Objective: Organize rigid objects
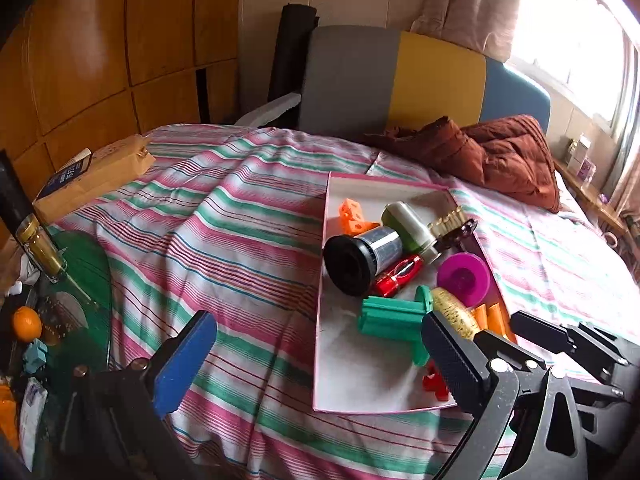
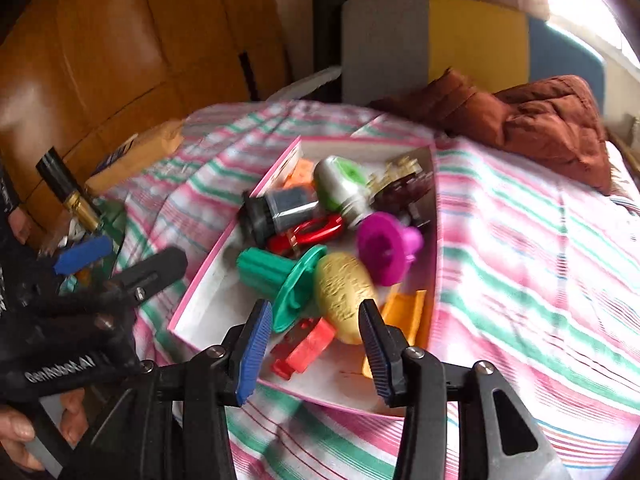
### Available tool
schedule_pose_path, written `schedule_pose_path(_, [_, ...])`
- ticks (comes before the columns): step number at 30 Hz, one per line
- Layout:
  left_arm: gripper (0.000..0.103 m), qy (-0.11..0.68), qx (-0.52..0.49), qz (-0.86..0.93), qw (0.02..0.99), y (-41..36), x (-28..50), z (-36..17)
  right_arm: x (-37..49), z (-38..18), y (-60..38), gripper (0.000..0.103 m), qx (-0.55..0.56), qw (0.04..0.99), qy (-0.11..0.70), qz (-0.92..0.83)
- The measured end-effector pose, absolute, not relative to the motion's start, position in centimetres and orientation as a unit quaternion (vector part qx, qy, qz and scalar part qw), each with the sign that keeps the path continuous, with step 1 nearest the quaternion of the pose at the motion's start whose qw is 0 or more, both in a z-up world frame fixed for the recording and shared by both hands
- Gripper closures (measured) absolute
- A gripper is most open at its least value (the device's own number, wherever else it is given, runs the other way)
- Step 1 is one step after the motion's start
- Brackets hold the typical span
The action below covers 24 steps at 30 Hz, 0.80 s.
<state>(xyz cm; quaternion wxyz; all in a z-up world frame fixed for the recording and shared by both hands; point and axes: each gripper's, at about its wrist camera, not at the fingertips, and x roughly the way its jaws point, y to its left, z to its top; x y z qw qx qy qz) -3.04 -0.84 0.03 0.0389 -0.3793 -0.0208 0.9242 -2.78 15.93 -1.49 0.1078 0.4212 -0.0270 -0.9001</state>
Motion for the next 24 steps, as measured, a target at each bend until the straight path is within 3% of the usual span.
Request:
schedule_pose_path(10, [0.000, -0.024, -0.376, 0.926, 0.038, -0.3, -1.0, 0.9, -0.8, -0.4, 18.1, 0.057, 0.388, -0.026, -0.022, -0.921])
schedule_pose_path(24, [0.005, -0.012, -0.360, 0.932, 0.033, 0.0, 0.8, 0.9, -0.7, 0.1, 17.6, 0.057, 0.381, -0.026, -0.021, -0.924])
